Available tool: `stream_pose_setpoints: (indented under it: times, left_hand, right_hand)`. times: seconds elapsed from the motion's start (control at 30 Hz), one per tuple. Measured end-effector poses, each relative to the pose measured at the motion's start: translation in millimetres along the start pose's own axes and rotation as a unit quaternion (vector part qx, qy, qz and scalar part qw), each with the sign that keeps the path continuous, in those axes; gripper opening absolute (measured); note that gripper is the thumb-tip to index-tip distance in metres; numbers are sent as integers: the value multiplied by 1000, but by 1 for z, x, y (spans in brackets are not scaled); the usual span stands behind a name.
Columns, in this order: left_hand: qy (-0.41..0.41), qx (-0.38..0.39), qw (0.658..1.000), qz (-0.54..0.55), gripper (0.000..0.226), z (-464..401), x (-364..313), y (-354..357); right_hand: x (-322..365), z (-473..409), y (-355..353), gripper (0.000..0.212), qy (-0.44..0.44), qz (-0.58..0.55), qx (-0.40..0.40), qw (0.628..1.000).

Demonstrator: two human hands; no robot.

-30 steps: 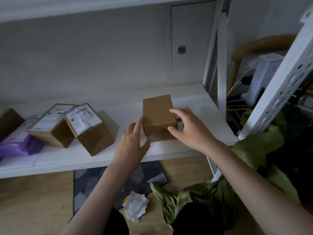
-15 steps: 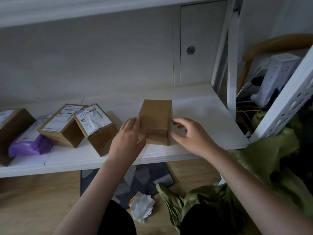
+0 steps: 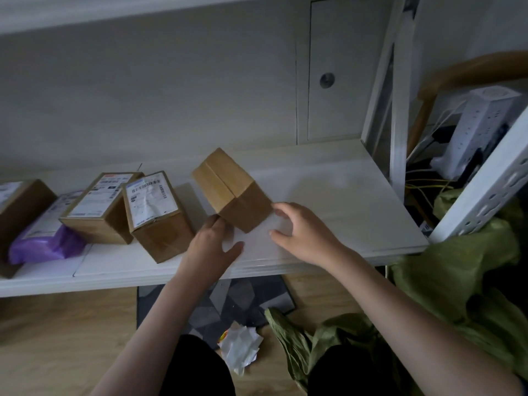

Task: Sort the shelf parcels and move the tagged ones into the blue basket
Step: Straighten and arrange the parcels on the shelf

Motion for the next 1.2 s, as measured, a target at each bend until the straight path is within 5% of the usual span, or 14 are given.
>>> stream_pose_setpoints:
  times: [0.2,0.3,0.4,0.63,0.83,1.2]
  left_hand:
    - [61,-14,996,57,56,-2,-21,7]
    - [39,-37,997,60,48,-1,-25,13]
    - [26,-37,997,65,46,-2,-20,15]
    - [10,-60,997,45,59,-23,-21,4]
    - [14,-39,997,58,51,-38,-25,6]
    - [50,-6,992,117,62,22,-73,29]
  right_hand:
    - [-2,4,3,46,-25,31,2,999]
    - [-12,-2,-8,31,-29,15,-93,995]
    - [-25,-22,-23,36,-2,-3,-165,986]
    - [-36,-60,-15,77,75,-12,-89,993]
    - [-23,-57,-1,46,26,-95,-63,993]
    - [-32,39,-22,48,5,-16,-104,994]
Point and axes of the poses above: each hand's wrist, its own z-axis away from the middle knuckle, its own y-axis out of the palm, x = y × z, the point moved 2 cm from there along -z, towards the middle knuckle, and after that the axes turned 2 degrees about -x, right-handed, at the moved point
